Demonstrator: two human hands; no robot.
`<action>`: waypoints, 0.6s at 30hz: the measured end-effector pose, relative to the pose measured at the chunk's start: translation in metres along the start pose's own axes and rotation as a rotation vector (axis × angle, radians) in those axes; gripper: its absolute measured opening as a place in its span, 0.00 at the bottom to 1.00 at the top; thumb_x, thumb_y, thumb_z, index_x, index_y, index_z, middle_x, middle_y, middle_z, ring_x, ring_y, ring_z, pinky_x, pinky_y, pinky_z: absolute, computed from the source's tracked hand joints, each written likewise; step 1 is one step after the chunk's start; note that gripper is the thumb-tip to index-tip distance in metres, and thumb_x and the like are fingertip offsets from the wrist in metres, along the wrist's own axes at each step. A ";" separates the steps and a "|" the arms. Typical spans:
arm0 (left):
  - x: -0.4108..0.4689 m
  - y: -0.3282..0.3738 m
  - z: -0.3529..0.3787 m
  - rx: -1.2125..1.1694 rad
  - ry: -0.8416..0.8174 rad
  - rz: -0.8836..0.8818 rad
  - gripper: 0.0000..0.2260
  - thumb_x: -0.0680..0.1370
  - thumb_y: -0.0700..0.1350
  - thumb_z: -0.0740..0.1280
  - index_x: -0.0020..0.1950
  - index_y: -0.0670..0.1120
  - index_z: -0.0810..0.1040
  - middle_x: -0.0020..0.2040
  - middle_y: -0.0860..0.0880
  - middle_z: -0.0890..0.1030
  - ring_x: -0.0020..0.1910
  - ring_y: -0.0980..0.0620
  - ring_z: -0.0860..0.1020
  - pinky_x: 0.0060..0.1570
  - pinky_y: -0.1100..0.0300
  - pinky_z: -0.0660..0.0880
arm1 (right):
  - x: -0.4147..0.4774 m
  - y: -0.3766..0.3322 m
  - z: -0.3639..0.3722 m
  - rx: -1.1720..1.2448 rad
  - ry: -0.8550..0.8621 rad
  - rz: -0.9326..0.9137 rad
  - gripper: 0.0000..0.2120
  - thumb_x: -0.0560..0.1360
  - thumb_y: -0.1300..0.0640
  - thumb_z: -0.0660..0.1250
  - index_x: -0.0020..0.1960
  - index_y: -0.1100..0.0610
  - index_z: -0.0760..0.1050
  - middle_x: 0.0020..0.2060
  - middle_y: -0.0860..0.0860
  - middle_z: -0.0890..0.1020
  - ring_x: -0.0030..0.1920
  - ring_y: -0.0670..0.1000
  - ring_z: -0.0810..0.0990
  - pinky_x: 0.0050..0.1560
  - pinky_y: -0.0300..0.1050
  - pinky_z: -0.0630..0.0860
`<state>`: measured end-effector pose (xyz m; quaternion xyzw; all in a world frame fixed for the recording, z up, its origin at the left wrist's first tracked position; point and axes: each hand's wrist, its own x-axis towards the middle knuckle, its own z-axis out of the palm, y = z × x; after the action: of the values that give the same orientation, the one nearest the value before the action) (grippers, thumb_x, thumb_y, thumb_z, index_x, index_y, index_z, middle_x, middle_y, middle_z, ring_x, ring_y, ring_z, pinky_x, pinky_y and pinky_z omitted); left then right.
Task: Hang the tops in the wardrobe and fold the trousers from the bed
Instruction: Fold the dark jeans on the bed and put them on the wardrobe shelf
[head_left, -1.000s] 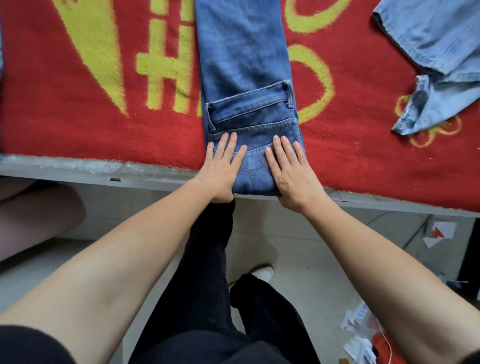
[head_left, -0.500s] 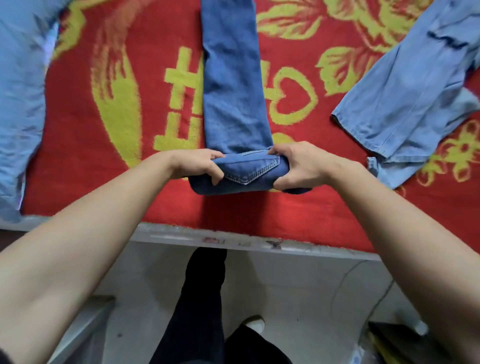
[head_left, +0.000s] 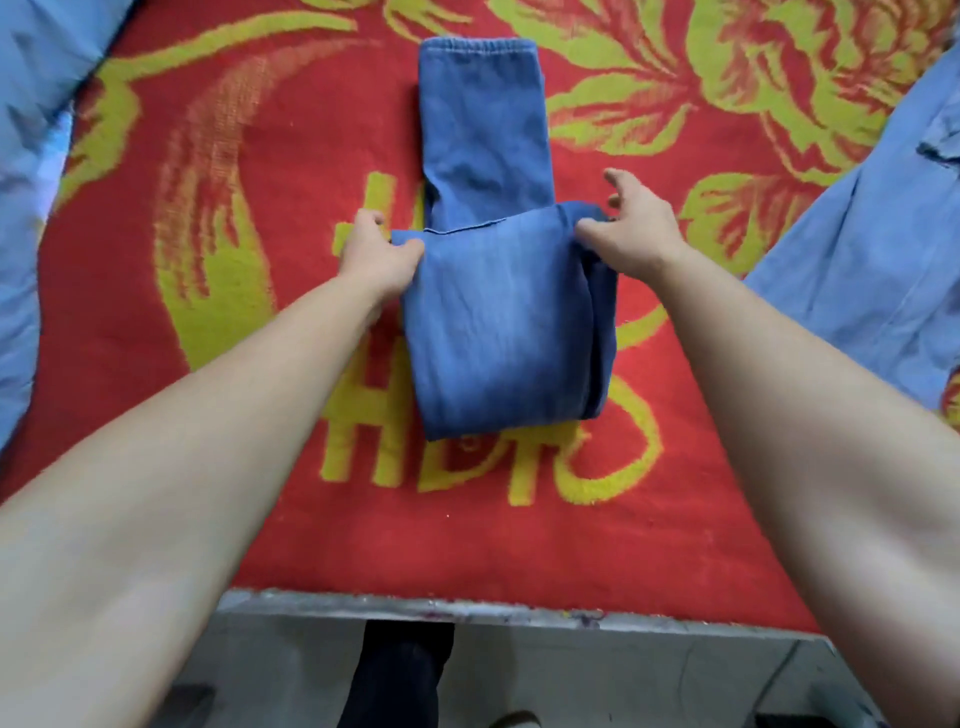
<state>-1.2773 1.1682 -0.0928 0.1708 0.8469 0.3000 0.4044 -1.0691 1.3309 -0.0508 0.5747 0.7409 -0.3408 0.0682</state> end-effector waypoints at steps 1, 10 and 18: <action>0.003 -0.004 0.007 0.123 0.052 0.056 0.28 0.78 0.50 0.66 0.75 0.44 0.63 0.70 0.41 0.71 0.69 0.44 0.71 0.67 0.54 0.66 | 0.002 0.004 0.014 -0.110 0.022 -0.024 0.36 0.75 0.50 0.64 0.80 0.53 0.55 0.73 0.60 0.67 0.72 0.59 0.68 0.70 0.51 0.68; 0.001 -0.051 0.073 0.734 0.078 0.447 0.31 0.81 0.62 0.49 0.81 0.52 0.44 0.79 0.39 0.39 0.79 0.42 0.40 0.75 0.40 0.45 | -0.022 0.045 0.099 -0.461 0.181 -0.295 0.31 0.82 0.40 0.52 0.81 0.50 0.50 0.79 0.62 0.43 0.79 0.64 0.45 0.76 0.58 0.52; 0.040 -0.057 0.088 0.830 0.023 0.435 0.31 0.81 0.64 0.45 0.80 0.53 0.40 0.80 0.42 0.38 0.78 0.42 0.38 0.75 0.39 0.43 | 0.021 0.052 0.114 -0.289 -0.012 -0.191 0.33 0.79 0.34 0.50 0.79 0.39 0.41 0.80 0.55 0.40 0.79 0.60 0.44 0.75 0.64 0.52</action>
<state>-1.2353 1.1787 -0.1957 0.4886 0.8441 0.0154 0.2203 -1.0623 1.2870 -0.1694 0.4838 0.8331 -0.2389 0.1218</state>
